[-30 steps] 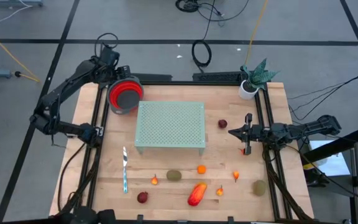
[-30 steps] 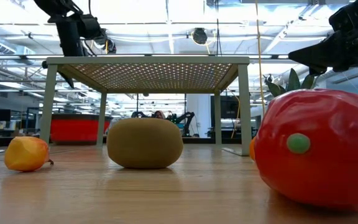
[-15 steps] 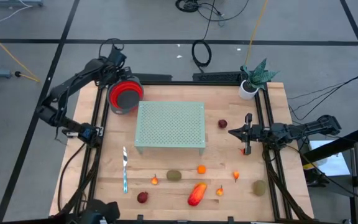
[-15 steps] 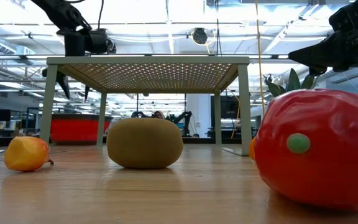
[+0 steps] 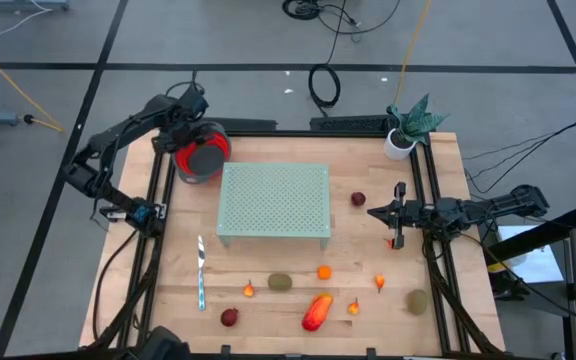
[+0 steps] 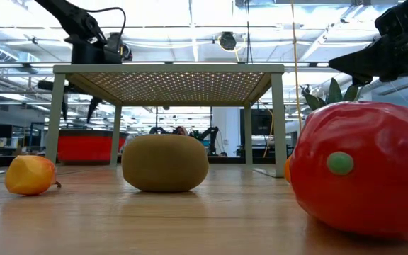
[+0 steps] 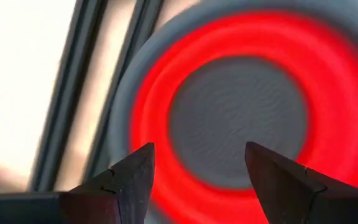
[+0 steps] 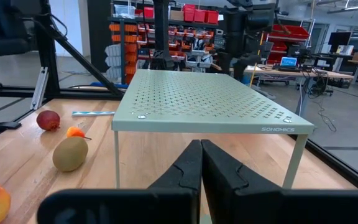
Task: Pick & Place Fruit
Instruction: Put the strainer bowl on the shelf
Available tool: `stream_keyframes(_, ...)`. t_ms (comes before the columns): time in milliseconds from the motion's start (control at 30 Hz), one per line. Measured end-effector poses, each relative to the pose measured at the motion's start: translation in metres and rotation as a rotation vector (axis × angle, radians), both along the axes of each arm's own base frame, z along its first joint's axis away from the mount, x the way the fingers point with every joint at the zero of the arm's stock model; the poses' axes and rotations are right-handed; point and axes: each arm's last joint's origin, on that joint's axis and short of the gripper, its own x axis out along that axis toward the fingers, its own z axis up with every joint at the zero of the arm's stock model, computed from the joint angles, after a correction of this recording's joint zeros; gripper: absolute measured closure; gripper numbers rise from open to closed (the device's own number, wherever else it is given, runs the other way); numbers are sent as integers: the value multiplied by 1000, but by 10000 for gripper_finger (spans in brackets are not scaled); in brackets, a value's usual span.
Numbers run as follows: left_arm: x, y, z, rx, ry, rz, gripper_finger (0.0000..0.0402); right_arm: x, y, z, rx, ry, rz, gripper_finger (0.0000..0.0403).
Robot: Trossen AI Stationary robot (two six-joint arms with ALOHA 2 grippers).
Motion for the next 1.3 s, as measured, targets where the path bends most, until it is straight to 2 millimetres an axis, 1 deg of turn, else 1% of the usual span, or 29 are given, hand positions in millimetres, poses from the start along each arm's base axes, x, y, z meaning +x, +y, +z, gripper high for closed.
stream_keyframes(133,-4,-11,0,-75,88,32,151,0,0,0,0,0,0,399)
stream_keyframes(233,-5,-16,1,-72,159,79,151,0,0,0,0,0,0,399)
stream_keyframes(467,0,-19,-1,-55,166,77,151,0,0,0,0,0,0,399)
stream_keyframes(600,1,-22,-14,-44,173,86,151,0,0,0,0,0,0,399)
stream_keyframes(767,-6,-24,-33,-60,170,147,151,0,0,0,2,0,0,399)
stream_keyframes(867,-11,-24,-39,-69,173,193,151,0,0,0,1,0,0,399)
stream_keyframes(1067,-14,-19,-52,-29,121,214,151,0,0,0,0,0,0,399)
stream_keyframes(1300,-17,-12,-62,0,41,196,151,0,0,0,0,0,0,399)
